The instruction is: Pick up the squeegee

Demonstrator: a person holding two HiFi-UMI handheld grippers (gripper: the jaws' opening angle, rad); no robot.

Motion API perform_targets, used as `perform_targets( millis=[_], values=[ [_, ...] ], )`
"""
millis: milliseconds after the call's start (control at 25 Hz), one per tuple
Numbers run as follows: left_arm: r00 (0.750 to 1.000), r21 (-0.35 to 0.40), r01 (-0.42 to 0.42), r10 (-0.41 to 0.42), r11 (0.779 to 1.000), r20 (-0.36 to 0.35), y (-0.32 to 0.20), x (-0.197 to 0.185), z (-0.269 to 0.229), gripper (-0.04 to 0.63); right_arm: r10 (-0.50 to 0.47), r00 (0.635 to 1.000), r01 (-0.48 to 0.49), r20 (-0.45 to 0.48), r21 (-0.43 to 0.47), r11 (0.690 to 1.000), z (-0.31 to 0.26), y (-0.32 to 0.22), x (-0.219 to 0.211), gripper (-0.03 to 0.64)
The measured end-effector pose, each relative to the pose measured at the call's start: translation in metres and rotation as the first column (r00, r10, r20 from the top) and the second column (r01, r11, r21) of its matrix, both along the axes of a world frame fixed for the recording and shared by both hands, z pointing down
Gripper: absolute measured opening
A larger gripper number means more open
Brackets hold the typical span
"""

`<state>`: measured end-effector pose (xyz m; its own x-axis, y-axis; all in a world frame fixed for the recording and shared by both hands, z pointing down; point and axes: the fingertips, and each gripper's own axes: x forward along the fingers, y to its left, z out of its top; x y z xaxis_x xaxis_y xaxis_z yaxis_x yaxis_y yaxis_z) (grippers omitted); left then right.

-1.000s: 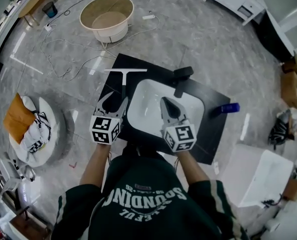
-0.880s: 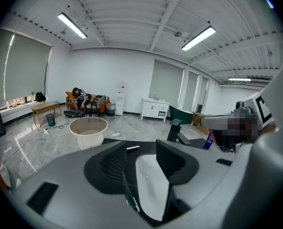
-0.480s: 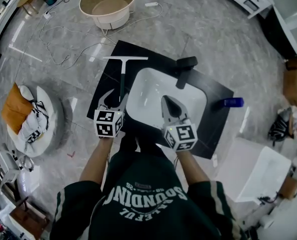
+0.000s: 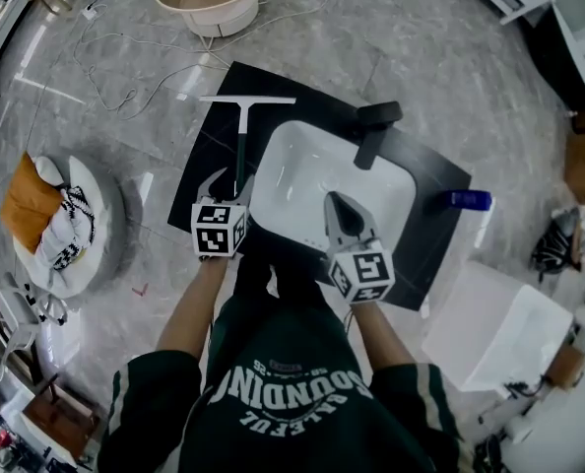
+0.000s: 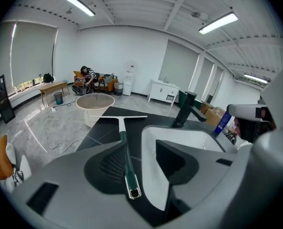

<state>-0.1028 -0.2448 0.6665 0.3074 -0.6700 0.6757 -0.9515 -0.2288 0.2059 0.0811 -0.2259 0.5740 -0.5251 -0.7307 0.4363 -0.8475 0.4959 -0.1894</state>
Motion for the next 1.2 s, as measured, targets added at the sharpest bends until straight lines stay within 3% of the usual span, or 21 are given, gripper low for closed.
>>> perform_targets(
  millis=[360, 920, 1200],
  values=[
    [0.997, -0.068, 0.081, -0.081, 0.994, -0.001, -0.032, -0.011, 0.026, 0.172, 0.005, 1.0, -0.005, -0.023, -0.036, 0.999, 0.014, -0.007, 0.007, 0.002],
    [0.994, -0.192, 0.094, -0.081, 0.977, 0.074, -0.093, -0.018, 0.06, 0.172, 0.051, 0.998, -0.053, -0.032, -0.078, 0.996, 0.028, -0.012, 0.026, 0.002],
    [0.991, -0.263, 0.113, -0.091, 0.958, 0.093, -0.109, -0.023, 0.077, 0.172, 0.076, 0.996, -0.079, -0.035, -0.091, 0.993, 0.03, -0.014, 0.035, 0.002]
  ],
)
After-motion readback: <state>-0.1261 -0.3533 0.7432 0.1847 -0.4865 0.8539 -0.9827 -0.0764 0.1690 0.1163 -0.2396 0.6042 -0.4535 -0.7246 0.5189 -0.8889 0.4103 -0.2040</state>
